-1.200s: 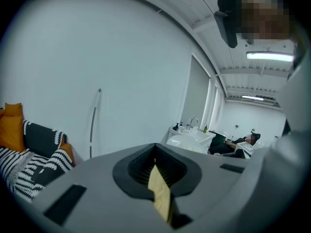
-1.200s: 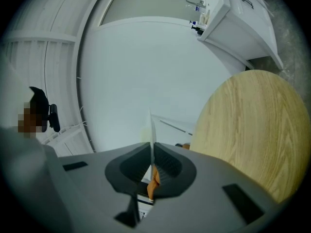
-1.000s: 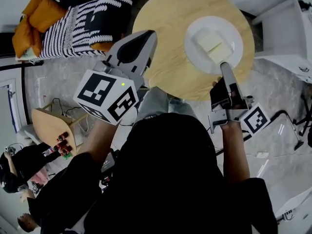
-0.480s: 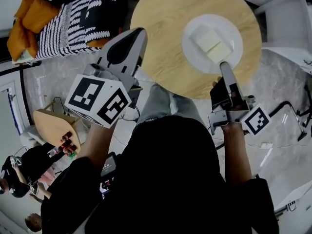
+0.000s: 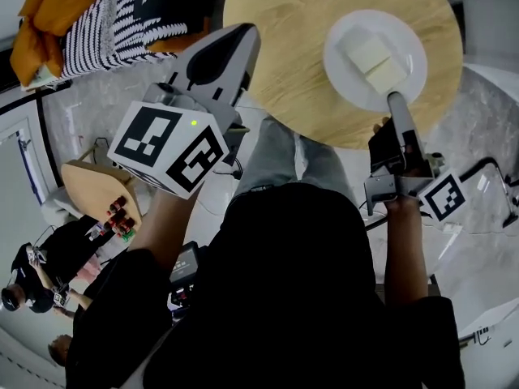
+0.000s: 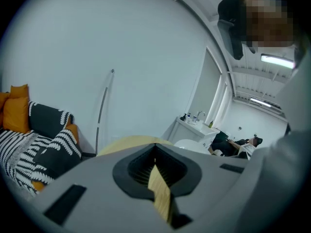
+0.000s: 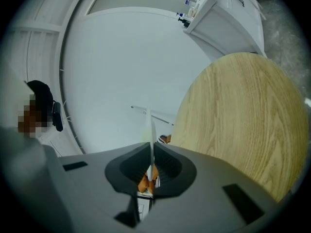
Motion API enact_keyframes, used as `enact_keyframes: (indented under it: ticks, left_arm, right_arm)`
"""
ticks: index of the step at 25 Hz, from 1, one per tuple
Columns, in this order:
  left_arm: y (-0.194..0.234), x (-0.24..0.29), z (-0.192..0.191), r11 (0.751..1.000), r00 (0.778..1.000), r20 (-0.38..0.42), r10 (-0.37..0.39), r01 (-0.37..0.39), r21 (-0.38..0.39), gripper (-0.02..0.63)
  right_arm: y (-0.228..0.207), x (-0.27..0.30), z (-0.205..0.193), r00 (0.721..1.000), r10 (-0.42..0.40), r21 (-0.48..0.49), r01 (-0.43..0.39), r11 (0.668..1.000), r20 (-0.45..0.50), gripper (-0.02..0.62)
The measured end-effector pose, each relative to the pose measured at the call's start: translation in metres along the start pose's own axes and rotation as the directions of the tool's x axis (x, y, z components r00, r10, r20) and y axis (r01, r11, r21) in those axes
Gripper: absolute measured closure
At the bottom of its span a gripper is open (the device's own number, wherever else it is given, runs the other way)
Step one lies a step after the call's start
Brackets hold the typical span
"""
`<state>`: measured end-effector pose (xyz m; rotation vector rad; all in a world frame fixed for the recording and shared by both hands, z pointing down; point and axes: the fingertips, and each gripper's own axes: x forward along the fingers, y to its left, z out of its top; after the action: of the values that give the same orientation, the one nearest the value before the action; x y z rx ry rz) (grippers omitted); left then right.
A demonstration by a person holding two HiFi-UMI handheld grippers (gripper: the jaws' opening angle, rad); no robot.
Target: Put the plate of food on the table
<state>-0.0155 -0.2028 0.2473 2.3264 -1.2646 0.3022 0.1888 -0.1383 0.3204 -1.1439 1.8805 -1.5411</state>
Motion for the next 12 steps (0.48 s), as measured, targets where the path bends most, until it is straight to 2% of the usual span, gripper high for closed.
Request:
enact_keyframes:
  ticks: [5,12]
  left_arm:
    - [-0.004,0.001,-0.018,1.0,0.999,-0.034,-0.019,0.02,0.019,0.601]
    - [0.023,0.01,-0.045,1.0,0.998,-0.061,-0.02,0.021,0.016,0.601]
  right_arm:
    - [-0.012,-0.007,-0.004,1.0,-0.014,0.007,0.014,1.0,-0.01,0.571]
    - [-0.044,0.014,-0.026,0.999,-0.03,0.03,0.031,0.999,-0.034,0.571]
